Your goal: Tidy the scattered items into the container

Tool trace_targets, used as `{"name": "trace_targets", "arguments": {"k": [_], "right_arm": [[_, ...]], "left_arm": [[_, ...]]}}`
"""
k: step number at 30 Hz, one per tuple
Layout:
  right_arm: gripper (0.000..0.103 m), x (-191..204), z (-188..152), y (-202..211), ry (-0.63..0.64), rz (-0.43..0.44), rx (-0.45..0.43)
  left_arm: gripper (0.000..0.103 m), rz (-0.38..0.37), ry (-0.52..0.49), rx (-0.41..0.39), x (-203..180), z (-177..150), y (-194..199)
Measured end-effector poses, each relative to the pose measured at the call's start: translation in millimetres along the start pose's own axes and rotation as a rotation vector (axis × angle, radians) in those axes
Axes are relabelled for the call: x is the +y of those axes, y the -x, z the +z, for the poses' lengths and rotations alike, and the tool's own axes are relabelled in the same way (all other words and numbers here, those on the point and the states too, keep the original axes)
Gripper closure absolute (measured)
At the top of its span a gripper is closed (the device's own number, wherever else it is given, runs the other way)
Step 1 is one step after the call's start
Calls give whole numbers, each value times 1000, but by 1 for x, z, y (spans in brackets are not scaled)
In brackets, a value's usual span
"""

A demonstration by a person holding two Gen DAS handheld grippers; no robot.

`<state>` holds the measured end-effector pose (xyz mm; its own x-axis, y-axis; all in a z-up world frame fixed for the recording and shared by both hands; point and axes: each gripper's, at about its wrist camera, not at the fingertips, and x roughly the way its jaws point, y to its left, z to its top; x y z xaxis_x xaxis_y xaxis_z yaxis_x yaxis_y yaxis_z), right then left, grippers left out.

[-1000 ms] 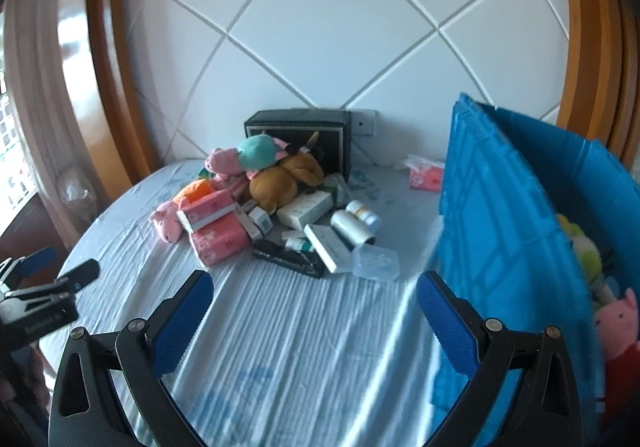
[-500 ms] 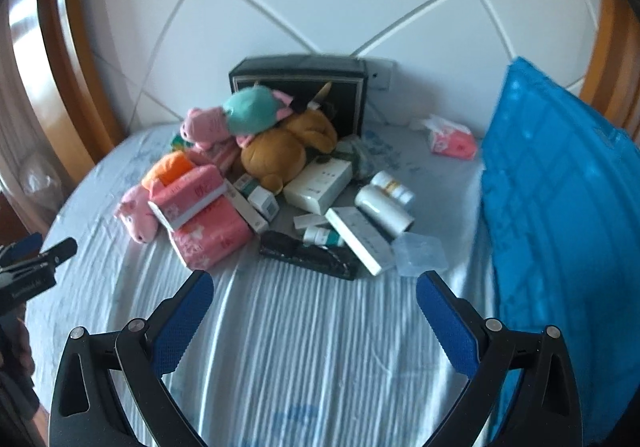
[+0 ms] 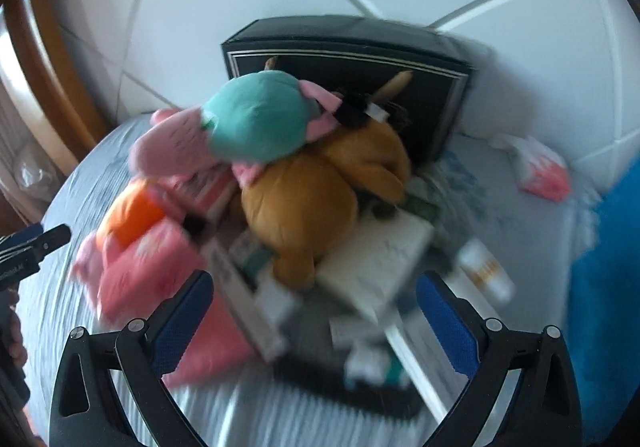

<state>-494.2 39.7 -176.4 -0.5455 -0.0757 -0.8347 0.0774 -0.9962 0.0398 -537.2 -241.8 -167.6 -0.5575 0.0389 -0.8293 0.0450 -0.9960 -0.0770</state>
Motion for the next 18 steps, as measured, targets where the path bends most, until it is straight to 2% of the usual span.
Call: {"name": "trace_targets", "arguments": {"k": [4,9,13,14,15,16,18], "right_arm": [[0,-6,31,-57,-40,26,41],[0,-10,54,-115,-82,37,56],[0,-11,56,-151,-141,132,68],[0,-11,55,-159,-149,147,70],[0,-12,54,-158,-157,144,71],[0,-9,53,-155,-151,128,80],[1,-5,44,-149,-118,113,92]], "left_arm": [[12,-31,-56,75,-18,34,-52],[12,-32,-103,157,-38,41,-101],[12,-51,-46,184,-34,38,-108],[12,-62,-46,214,-34,32,-110],[12,-74,-57,244,-36,27,-113],[12,-59,-85,241,-40,18,-111],[13,-22,-162,189,-53,3,-96]]}}
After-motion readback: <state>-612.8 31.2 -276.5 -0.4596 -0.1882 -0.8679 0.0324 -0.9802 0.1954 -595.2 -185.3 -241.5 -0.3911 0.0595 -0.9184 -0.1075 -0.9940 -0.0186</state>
